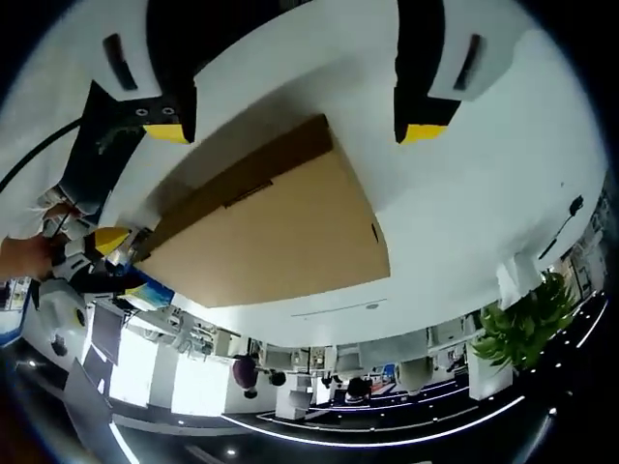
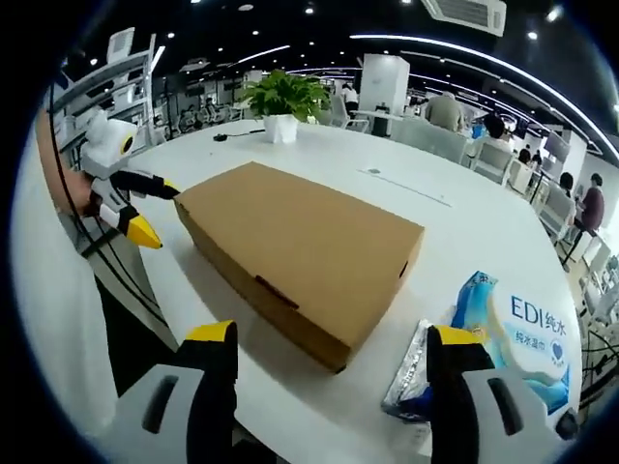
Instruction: Operate the shoe box by opening the lid, removing the specified soft item, and placing it in the target area until the item is outside and the box remains undamaged.
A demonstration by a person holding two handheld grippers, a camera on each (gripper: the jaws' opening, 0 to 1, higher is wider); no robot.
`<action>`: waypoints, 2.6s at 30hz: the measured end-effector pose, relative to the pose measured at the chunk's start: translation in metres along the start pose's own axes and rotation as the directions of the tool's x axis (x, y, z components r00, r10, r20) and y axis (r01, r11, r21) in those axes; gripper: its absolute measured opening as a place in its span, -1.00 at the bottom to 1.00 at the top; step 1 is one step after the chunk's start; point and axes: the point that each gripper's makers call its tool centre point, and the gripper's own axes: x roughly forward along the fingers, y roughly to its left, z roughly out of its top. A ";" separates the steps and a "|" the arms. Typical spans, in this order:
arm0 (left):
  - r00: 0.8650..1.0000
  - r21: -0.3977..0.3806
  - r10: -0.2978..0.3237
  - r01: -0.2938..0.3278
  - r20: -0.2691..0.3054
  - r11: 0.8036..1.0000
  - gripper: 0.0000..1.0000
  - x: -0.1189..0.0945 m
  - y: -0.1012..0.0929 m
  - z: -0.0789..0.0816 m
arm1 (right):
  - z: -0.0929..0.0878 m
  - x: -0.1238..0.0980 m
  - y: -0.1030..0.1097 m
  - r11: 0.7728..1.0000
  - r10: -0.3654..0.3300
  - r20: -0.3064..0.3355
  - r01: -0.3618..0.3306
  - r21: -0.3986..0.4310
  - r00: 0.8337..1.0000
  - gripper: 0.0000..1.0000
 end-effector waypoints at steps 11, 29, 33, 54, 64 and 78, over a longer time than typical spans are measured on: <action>0.998 -0.028 0.047 -0.047 0.029 0.999 0.54 0.012 0.006 0.001 | 0.016 0.022 -0.001 1.000 0.026 0.051 -0.025 -0.015 0.998 0.63; 0.998 0.012 0.047 -0.047 0.039 0.999 0.29 0.027 0.006 0.016 | 0.021 0.037 0.007 0.998 0.060 0.037 -0.059 -0.033 0.997 0.57; 0.999 0.001 0.034 -0.034 0.018 0.999 0.25 0.031 0.005 0.014 | 0.018 0.038 0.007 0.998 0.057 0.029 -0.056 -0.033 0.998 0.54; 0.998 0.001 0.035 -0.035 -0.045 0.999 0.07 0.042 0.005 0.012 | 0.009 0.040 0.006 0.998 0.052 -0.009 -0.052 0.042 0.999 0.42; 0.998 0.008 0.042 -0.042 -0.039 0.999 0.07 0.043 0.007 0.009 | 0.004 0.041 0.006 0.998 0.043 -0.029 -0.041 0.054 0.999 0.40; 0.999 -0.001 0.036 -0.036 -0.030 0.999 0.07 0.042 -0.001 0.011 | -0.001 0.036 0.007 0.999 0.020 -0.050 -0.018 0.046 0.999 0.37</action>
